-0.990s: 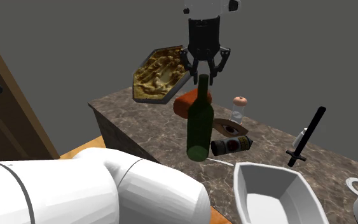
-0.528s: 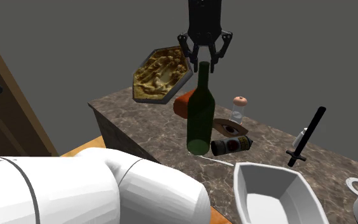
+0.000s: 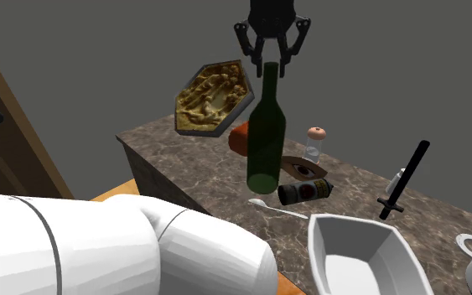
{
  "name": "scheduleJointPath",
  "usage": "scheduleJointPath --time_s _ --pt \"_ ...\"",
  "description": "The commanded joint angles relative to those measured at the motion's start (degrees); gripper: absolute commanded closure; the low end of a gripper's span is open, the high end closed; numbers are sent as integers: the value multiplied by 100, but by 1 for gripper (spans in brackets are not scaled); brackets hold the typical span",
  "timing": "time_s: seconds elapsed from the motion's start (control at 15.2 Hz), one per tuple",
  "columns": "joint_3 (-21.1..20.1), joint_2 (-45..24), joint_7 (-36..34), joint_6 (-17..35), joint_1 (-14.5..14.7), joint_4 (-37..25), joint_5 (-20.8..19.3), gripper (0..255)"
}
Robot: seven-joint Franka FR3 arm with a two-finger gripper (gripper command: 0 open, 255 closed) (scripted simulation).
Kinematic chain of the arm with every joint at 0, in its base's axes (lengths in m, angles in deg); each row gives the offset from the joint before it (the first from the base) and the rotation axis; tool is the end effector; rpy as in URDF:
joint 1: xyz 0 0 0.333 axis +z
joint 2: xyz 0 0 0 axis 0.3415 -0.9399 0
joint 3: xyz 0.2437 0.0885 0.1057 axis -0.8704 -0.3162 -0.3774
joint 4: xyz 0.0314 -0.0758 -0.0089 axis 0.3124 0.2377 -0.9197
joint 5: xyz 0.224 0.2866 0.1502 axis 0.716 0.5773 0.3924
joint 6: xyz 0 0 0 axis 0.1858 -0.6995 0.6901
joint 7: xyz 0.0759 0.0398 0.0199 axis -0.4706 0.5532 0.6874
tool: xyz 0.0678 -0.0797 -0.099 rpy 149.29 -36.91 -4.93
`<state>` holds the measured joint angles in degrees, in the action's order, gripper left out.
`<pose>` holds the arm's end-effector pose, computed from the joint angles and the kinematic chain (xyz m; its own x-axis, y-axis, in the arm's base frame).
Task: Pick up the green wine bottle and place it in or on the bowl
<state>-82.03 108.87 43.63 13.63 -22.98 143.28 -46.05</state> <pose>0.3507 -0.0383 0.5786 0.9971 0.0333 0.0678 0.0290 -0.9976 0.0629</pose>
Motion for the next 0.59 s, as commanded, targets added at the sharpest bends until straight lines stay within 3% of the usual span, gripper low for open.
scheduleJointPath --time_s 0.0,0.53 --pt "100 -14 129 -175 -33 -198 -58 255" --pt "911 -102 1143 -887 -240 -1100 -520 255"
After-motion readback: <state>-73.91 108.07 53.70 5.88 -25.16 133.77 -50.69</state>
